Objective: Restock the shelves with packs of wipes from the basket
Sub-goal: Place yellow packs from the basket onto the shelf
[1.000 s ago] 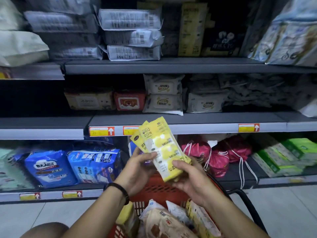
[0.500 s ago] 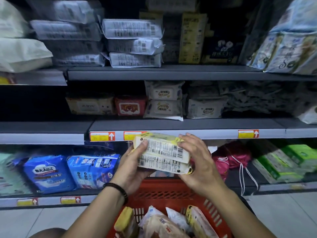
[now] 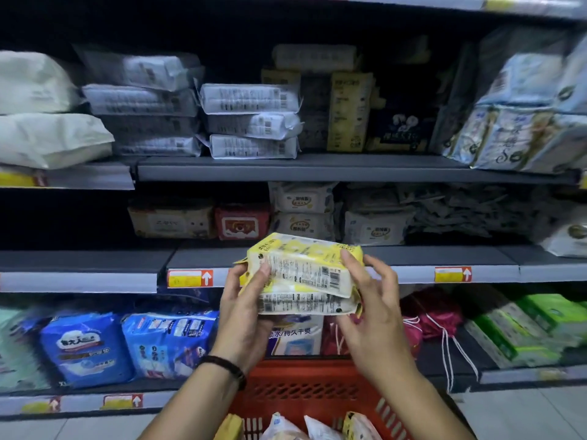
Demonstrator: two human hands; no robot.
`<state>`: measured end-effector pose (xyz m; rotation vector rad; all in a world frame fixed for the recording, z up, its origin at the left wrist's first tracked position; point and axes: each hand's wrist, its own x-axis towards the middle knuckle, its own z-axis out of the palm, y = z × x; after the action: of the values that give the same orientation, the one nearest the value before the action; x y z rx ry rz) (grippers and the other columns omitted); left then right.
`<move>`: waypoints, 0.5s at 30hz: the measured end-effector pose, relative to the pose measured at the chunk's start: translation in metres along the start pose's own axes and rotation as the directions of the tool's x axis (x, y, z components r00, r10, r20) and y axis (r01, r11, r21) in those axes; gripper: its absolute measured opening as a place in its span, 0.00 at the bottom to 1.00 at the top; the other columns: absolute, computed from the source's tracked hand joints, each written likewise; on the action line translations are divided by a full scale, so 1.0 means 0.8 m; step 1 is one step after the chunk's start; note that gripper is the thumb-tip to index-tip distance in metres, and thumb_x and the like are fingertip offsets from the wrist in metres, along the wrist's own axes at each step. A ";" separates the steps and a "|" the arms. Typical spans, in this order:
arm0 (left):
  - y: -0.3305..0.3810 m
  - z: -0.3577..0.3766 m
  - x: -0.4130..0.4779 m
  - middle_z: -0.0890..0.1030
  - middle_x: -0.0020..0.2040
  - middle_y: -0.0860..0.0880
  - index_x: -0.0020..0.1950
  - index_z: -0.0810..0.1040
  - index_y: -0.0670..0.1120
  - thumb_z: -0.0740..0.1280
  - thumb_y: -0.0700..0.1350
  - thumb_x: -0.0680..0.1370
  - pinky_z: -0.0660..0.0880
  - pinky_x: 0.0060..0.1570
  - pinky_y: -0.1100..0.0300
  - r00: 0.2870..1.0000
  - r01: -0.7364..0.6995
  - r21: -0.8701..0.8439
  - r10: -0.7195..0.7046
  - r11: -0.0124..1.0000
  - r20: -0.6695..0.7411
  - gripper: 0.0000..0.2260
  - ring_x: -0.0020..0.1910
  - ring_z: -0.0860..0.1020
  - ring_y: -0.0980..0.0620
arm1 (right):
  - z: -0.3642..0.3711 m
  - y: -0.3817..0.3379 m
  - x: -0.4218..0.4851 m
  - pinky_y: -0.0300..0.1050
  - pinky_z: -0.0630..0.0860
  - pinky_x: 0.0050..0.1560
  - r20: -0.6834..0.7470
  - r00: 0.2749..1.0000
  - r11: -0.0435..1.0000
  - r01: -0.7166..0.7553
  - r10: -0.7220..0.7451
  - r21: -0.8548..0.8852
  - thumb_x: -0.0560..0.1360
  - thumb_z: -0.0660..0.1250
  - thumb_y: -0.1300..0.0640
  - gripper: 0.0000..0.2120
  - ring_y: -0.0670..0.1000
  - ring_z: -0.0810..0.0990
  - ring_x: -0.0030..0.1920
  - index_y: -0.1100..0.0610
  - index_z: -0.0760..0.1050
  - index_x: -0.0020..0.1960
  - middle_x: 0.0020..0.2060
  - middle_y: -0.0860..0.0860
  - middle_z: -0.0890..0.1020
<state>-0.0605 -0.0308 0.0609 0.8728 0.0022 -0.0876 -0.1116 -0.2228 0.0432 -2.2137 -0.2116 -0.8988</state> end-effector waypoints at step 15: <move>0.097 0.172 0.067 0.82 0.66 0.57 0.74 0.61 0.57 0.76 0.35 0.77 0.81 0.63 0.53 0.799 -0.559 0.524 0.249 0.642 0.547 0.36 0.64 0.82 0.58 | -0.125 -0.034 0.186 0.55 0.81 0.63 -0.383 0.917 0.976 -0.027 0.110 0.215 0.70 0.83 0.51 0.28 0.46 0.82 0.63 0.38 0.79 0.66 0.62 0.41 0.83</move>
<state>-0.0055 -0.0903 0.2066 1.5499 -0.7001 0.1771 -0.0662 -0.2883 0.2062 -1.7948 -0.0322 -1.2025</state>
